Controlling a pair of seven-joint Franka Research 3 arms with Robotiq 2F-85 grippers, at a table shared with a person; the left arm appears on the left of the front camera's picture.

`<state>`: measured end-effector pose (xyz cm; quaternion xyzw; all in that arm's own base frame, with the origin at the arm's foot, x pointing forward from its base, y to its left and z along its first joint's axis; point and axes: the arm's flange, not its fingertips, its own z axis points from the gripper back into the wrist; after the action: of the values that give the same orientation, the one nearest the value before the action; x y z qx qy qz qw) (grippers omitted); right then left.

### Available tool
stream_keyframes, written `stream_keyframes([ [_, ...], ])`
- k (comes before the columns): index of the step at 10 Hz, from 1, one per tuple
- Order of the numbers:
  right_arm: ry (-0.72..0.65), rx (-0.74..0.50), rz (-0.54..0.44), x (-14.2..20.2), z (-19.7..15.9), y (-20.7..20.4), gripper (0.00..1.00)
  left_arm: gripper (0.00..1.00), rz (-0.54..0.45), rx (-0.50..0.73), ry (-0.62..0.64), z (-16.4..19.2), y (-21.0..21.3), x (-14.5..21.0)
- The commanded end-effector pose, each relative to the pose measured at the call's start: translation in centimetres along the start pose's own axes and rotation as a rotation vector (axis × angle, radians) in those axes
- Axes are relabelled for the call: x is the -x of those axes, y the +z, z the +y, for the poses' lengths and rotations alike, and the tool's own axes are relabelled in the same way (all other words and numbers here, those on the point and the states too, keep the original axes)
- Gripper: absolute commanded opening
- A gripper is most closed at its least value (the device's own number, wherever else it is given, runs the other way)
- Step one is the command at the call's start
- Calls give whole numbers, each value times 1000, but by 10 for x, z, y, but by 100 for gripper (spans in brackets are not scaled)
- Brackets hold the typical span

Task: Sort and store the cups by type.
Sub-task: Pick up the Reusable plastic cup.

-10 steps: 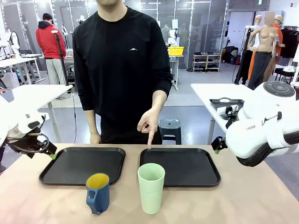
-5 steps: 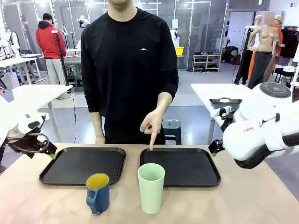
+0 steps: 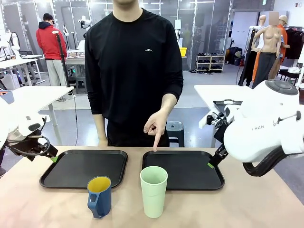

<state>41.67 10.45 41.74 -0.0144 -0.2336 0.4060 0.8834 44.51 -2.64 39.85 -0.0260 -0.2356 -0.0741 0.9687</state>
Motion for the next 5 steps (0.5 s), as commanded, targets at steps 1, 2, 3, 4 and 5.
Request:
stream_keyframes([
  [1,146,-76,15,30,10,10,100,100,-1,0,4,2,0,0],
  [2,198,-112,15,31,13,10,100,100,-1,0,4,2,0,0],
  [3,241,-137,27,34,13,11,100,100,-1,0,4,2,0,0],
  [4,290,-167,21,38,13,12,100,100,-1,0,4,2,0,0],
  [5,338,-135,61,42,11,12,100,100,-1,0,4,2,0,0],
])
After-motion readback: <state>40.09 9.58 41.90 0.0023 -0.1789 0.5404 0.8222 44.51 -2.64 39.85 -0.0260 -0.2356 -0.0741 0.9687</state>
